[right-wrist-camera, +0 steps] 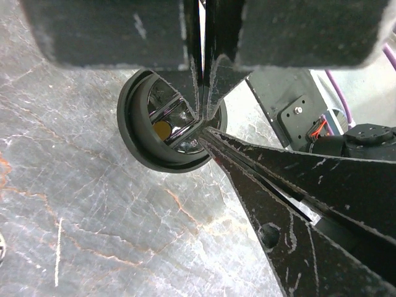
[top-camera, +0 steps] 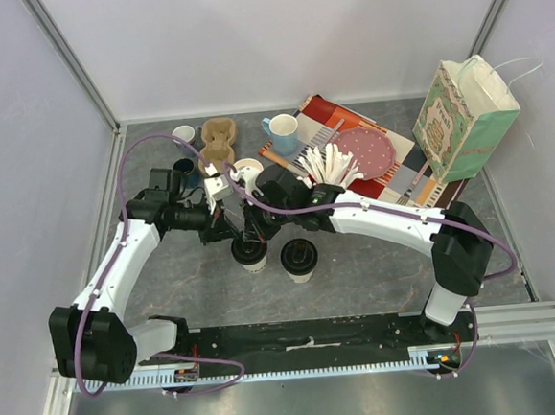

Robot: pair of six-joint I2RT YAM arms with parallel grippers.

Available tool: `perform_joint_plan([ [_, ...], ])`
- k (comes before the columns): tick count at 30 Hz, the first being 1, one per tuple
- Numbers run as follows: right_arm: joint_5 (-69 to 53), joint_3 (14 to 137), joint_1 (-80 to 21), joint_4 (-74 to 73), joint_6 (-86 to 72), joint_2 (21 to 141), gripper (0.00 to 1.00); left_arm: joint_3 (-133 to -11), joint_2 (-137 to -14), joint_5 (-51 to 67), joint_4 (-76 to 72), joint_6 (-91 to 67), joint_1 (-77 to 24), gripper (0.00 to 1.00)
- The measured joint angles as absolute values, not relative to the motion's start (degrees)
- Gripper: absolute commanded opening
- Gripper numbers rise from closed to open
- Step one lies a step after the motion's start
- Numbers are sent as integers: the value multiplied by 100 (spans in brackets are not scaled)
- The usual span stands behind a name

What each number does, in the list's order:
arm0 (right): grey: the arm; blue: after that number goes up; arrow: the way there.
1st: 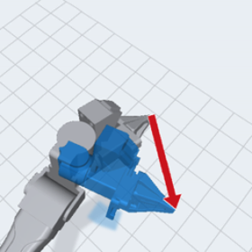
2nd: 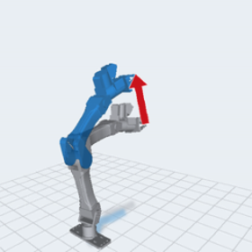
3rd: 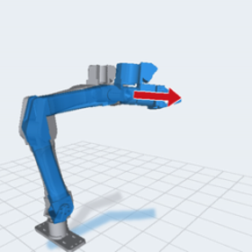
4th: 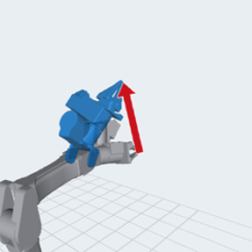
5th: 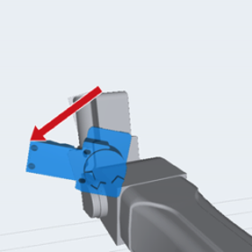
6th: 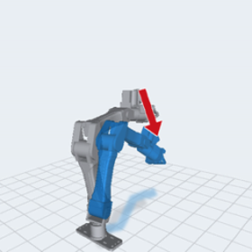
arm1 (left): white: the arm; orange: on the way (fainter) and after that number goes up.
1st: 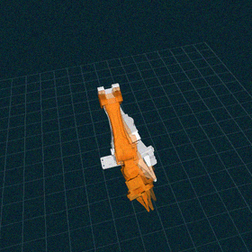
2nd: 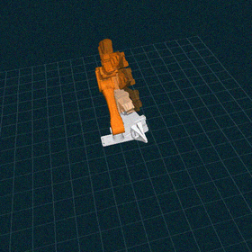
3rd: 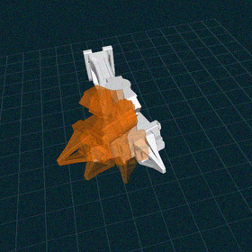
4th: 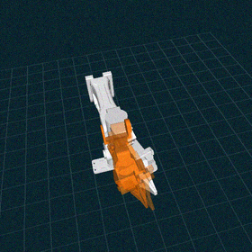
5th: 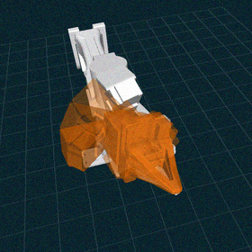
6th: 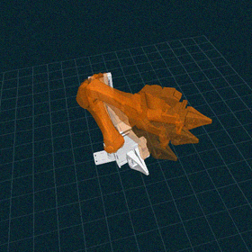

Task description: Pack the takeout coffee

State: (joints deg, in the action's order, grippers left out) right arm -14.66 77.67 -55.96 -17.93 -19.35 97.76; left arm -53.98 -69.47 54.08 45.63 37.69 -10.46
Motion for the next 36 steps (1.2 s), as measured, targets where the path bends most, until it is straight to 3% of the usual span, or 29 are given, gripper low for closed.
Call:
perform_joint_plan([
  [9, -1111, 7961, -5561, -2012, -1841, 9756, 0, -5511, -6997, 5308, 4224, 3487, -1105, 2],
  [15, -1391, 7006, -5411, -1055, -2005, 9776, 0, -5019, -7373, 5234, 3686, 3326, -1203, 2],
  [23, -1496, 6674, -5472, -593, -2119, 9627, 0, -4759, -7067, 5168, 3503, 3341, -1269, 2],
  [36, -1052, 8366, -5516, -2029, -1754, 9758, 0, -5937, -6873, 4958, 4051, 3293, -1149, 2],
])
